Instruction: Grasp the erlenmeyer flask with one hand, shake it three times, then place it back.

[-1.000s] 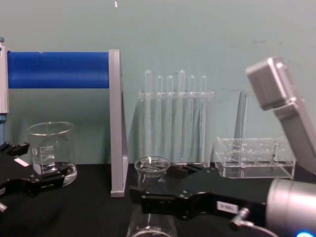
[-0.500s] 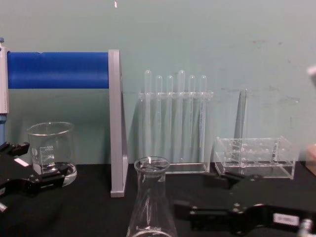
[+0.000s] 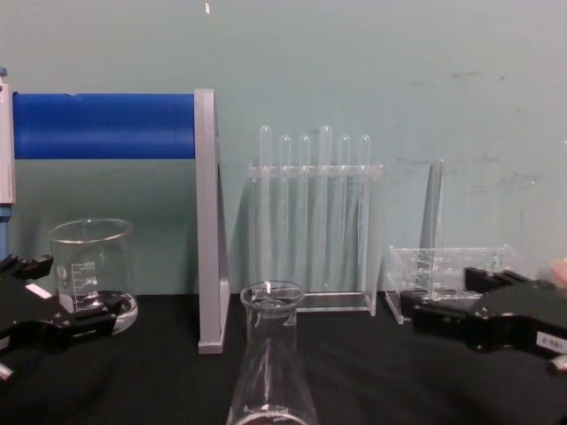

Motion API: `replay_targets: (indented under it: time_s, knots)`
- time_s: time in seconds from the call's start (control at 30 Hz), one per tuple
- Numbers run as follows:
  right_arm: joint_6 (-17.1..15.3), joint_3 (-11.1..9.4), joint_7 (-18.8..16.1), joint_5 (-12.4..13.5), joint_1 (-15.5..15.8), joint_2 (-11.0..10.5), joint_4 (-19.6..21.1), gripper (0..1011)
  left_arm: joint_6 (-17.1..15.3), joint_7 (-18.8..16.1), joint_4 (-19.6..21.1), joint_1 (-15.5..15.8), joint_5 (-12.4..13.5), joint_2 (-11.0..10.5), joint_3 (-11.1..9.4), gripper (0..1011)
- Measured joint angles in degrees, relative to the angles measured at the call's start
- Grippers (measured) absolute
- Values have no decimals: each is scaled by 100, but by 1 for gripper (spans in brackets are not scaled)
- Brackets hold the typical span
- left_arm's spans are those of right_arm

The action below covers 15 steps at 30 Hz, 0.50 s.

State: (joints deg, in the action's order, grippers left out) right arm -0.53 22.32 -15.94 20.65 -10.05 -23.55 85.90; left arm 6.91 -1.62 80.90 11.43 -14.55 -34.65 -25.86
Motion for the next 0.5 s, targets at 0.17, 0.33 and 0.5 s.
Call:
replay_targets:
  time_s: [0.17,0.33,0.5]
  knots:
    - [97,-144,831,-302,4,493,-359,1000,0,0,0,0,0,0,0,1001]
    - [186,-258,1172,-422,5,794,-609,1000,0,0,0,0,0,0,0,1001]
    - [194,-307,1212,-489,14,885,-685,1000,0,0,0,0,0,0,0,1001]
